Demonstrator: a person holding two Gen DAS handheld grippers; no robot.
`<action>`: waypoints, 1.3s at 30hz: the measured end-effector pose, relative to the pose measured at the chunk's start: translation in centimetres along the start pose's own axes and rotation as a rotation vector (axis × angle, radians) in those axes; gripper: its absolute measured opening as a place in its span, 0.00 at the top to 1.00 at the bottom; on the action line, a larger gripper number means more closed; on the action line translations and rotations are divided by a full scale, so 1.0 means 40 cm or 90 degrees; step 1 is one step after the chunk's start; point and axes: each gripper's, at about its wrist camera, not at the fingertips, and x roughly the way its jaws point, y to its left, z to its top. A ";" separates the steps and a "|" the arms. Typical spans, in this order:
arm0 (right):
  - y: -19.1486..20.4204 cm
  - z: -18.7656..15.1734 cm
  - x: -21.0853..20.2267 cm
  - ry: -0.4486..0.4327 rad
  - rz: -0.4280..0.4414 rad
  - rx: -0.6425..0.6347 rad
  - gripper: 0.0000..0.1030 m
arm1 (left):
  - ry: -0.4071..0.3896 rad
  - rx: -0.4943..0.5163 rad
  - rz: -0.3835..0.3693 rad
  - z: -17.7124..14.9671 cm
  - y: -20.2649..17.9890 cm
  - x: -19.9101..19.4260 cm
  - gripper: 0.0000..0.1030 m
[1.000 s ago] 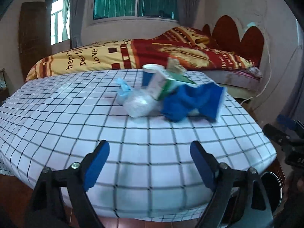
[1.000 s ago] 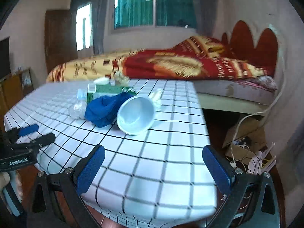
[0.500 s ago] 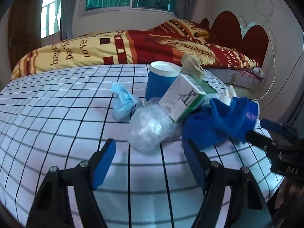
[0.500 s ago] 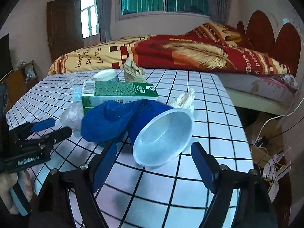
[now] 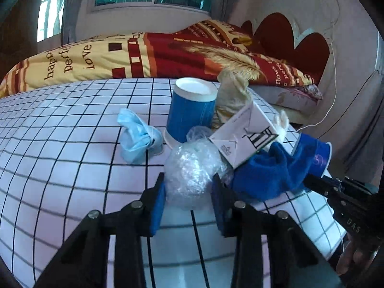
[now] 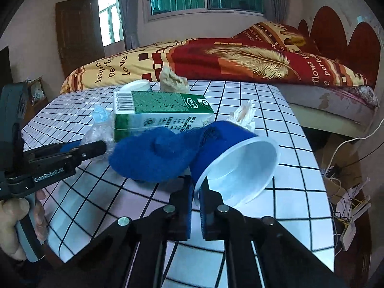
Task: Collect trash
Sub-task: 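Grasp the plastic wrap with the left tool while the right tool grasps the white bowl, then carry the plastic wrap and white bowl toward the black bin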
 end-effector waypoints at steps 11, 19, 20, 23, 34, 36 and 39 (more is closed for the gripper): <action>-0.001 -0.043 -0.110 -0.022 -0.002 -0.009 0.95 | -0.014 0.007 -0.001 -0.081 -0.032 -0.132 0.64; -0.028 -0.092 -0.189 -0.039 -0.002 -0.001 0.96 | -0.017 0.016 0.011 -0.107 -0.062 -0.172 0.64; -0.031 -0.096 -0.195 -0.040 0.000 0.001 0.96 | -0.021 0.019 0.012 -0.112 -0.069 -0.178 0.65; -0.037 -0.111 -0.223 -0.050 -0.005 0.003 0.96 | -0.032 0.029 0.010 -0.117 -0.088 -0.193 0.65; -0.073 -0.156 -0.337 -0.078 -0.047 -0.005 0.96 | -0.047 0.058 -0.025 -0.131 -0.178 -0.207 0.65; -0.089 -0.167 -0.358 -0.082 -0.058 0.000 0.96 | -0.047 0.062 -0.031 -0.135 -0.195 -0.208 0.65; -0.116 -0.185 -0.386 -0.085 -0.076 0.005 0.96 | -0.045 0.071 -0.042 -0.140 -0.226 -0.205 0.65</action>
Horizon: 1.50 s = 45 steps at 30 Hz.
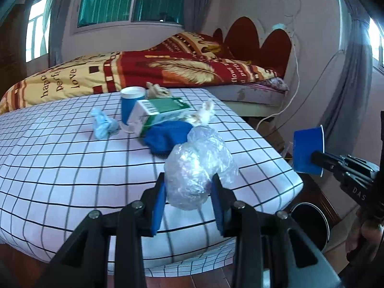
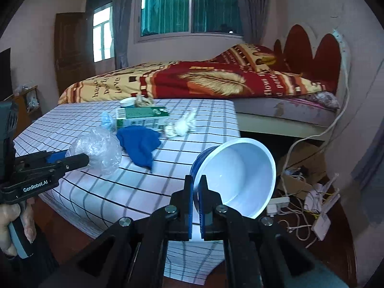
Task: Collect trash
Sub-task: 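Carry the plastic wrap and white bowl toward the black bin, then open the left tool over the bin to drop the wrap while the right tool drops the bowl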
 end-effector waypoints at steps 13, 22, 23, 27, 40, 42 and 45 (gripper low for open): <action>-0.185 -0.082 -0.100 0.012 -0.080 0.046 0.96 | 0.015 0.058 -0.059 -0.004 -0.169 0.034 0.65; -0.272 -0.135 -0.149 0.020 -0.121 0.080 0.96 | 0.028 0.099 -0.111 -0.005 -0.288 0.059 0.65; -0.280 -0.144 -0.154 0.023 -0.127 0.082 0.96 | 0.029 0.103 -0.116 -0.006 -0.298 0.062 0.65; -0.316 -0.180 -0.168 0.033 -0.146 0.095 0.96 | 0.037 0.118 -0.138 -0.015 -0.352 0.073 0.65; -0.420 -0.296 -0.224 0.073 -0.193 0.130 0.96 | 0.078 0.176 -0.213 -0.070 -0.541 0.118 0.65; -0.432 -0.314 -0.228 0.082 -0.197 0.136 0.96 | 0.090 0.187 -0.226 -0.086 -0.574 0.130 0.65; -0.454 -0.348 -0.230 0.101 -0.196 0.146 0.96 | 0.109 0.203 -0.244 -0.111 -0.620 0.150 0.65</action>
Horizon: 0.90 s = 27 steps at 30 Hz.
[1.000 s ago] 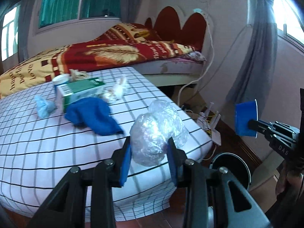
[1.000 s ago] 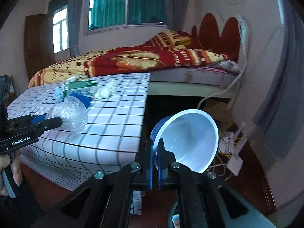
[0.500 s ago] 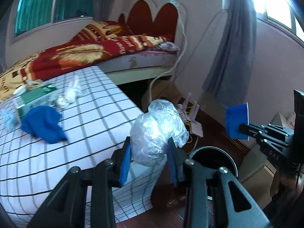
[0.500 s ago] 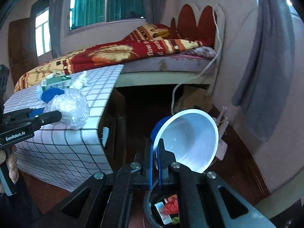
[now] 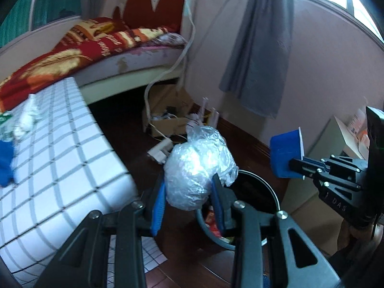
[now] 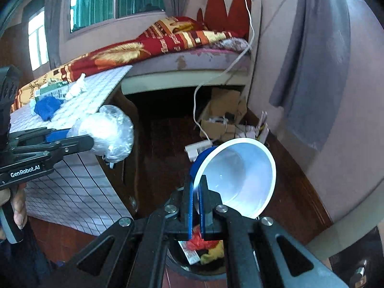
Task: Collect trash
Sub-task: 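Open the left tool over the bin to drop the wrap while the right tool drops the bowl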
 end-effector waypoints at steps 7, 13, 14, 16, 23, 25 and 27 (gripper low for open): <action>-0.055 -0.059 0.030 0.039 0.001 0.009 0.96 | 0.049 0.020 -0.030 -0.022 -0.069 0.084 0.65; -0.077 -0.102 0.074 0.075 0.011 0.008 0.96 | 0.101 0.036 -0.052 -0.042 -0.109 0.161 0.65; -0.079 -0.108 0.081 0.081 0.013 0.007 0.96 | 0.107 0.038 -0.053 -0.045 -0.115 0.171 0.65; -0.080 -0.124 0.101 0.098 0.019 0.003 0.96 | 0.118 0.040 -0.056 -0.054 -0.125 0.194 0.65; -0.095 -0.189 0.179 0.163 0.036 0.003 0.96 | 0.178 0.039 -0.065 -0.100 -0.141 0.272 0.65; -0.099 -0.204 0.196 0.177 0.043 0.007 0.96 | 0.193 0.038 -0.068 -0.117 -0.144 0.290 0.65; -0.101 -0.215 0.212 0.188 0.050 0.006 0.96 | 0.203 0.030 -0.073 -0.124 -0.143 0.306 0.65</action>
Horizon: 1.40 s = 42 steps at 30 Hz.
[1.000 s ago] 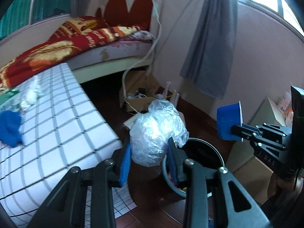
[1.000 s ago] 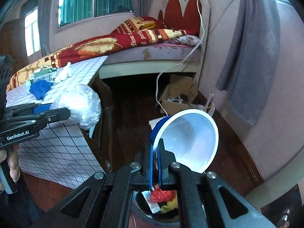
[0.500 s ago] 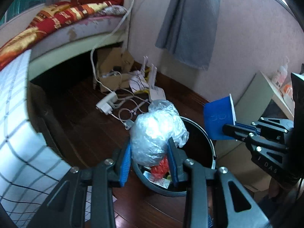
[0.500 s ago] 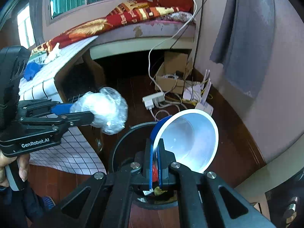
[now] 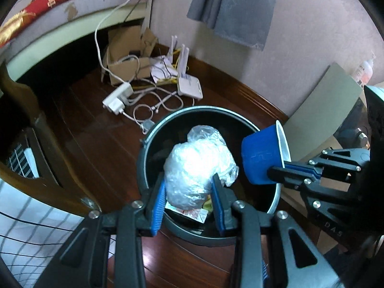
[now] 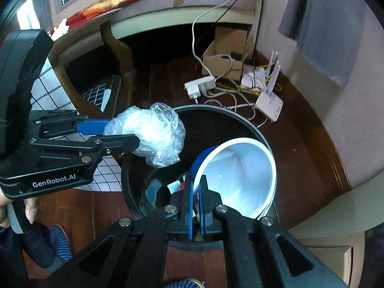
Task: Collect trash
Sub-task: 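Open the left tool over the bin to drop the wrap while the right tool drops the bowl, then swing both open tools back from the bin toward the table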
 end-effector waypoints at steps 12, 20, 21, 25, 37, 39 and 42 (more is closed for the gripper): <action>-0.118 -0.014 0.064 0.058 -0.101 0.093 0.01 | 0.019 -0.031 0.065 -0.021 0.052 0.031 0.00; -0.111 0.007 0.043 0.038 -0.129 0.112 0.00 | -0.008 -0.031 0.094 -0.019 0.062 -0.008 0.00; -0.111 0.011 0.040 0.035 -0.129 0.115 0.00 | -0.012 -0.030 0.095 -0.019 0.061 -0.016 0.00; -0.098 0.024 0.013 0.016 -0.127 0.116 0.00 | -0.032 -0.026 0.103 -0.010 0.062 -0.047 0.00; -0.035 0.076 -0.111 -0.055 -0.128 0.100 0.00 | -0.099 -0.035 0.126 0.005 0.067 -0.168 0.00; -0.026 0.082 -0.132 -0.066 -0.129 0.101 0.00 | -0.111 -0.043 0.131 0.002 0.074 -0.195 0.00; -0.013 0.095 -0.161 -0.087 -0.134 0.101 0.00 | -0.130 -0.059 0.144 -0.004 0.092 -0.242 0.00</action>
